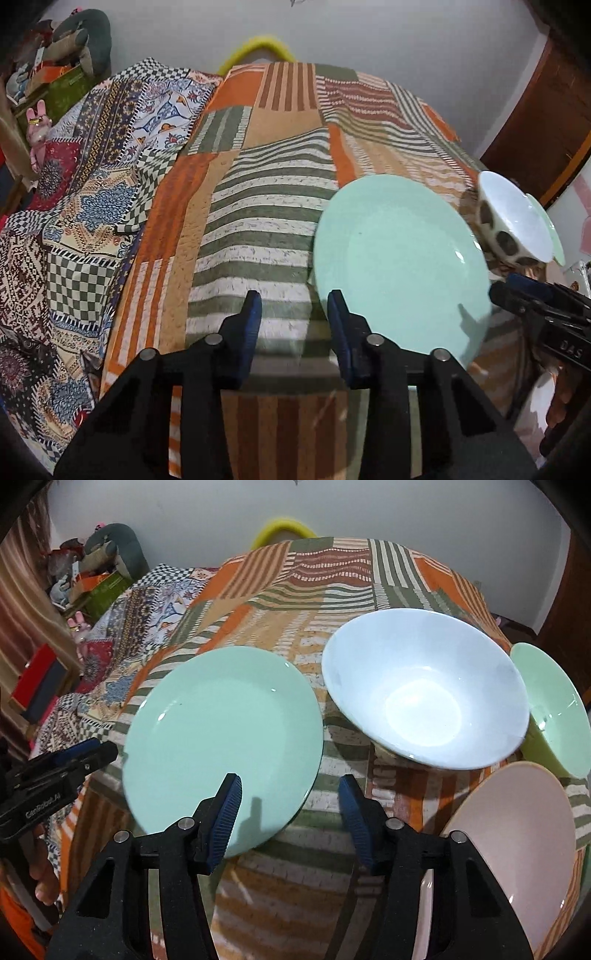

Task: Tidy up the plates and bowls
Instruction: 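Close the left gripper on the mint-green plate rim while the right gripper grips it too, then lift the mint-green plate off the bedspread with both grippers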

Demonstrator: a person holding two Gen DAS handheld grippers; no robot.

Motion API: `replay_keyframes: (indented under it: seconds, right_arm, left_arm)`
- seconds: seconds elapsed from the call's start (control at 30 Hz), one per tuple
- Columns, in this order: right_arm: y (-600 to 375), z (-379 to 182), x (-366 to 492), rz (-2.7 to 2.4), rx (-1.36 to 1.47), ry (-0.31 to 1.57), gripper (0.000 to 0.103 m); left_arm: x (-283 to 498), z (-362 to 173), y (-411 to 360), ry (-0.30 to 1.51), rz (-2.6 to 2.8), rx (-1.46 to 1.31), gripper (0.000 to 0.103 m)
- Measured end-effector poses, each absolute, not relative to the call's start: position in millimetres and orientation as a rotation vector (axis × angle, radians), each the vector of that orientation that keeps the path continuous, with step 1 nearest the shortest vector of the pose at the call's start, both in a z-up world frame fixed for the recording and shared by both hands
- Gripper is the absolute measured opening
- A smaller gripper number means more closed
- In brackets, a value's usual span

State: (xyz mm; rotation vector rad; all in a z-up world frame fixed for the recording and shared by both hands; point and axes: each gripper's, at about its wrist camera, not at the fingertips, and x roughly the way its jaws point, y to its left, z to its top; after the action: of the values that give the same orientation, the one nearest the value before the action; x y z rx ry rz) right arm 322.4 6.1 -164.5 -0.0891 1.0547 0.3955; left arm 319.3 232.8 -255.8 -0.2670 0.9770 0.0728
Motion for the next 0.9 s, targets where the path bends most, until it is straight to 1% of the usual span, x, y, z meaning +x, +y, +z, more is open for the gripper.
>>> replay_keyframes:
  seconds: [0.07,0.3,0.33,0.37,0.4,0.67,0.9]
  right_arm:
    - [7,-165,326,0.381,-0.089,1.051,0.054]
    - [11,-170,338,0.362,-0.128,1.067,0.054]
    - [12,-171,339,0.371,-0.135,1.080,0.055]
    - [13,-172,341,0.376,-0.142,1.088,0.054]
    - [14,-173,341,0.374,-0.147,1.091,0.054]
    - [8,-164,329,0.410,-0.115,1.076,0.054]
    - [9,-146,310,0.473,-0.131,1.015,0.054]
  left_arm:
    - [327,-260,233,0.979,0.049,-0.281,0.034]
    - [347,-267,227,0.988,0.016,-0.277,0.030]
    - [347,-268,225,0.987,0.004,-0.273,0.028]
    - [347,-268,223,0.988,-0.019,-0.276,0.020]
    - [345,-268,221,0.990,-0.021,-0.267,0.018]
    - [325,-267,219,1.010,-0.035,-0.281,0.017]
    - [280,-265,227,1.024,-0.030,-0.311,0.018]
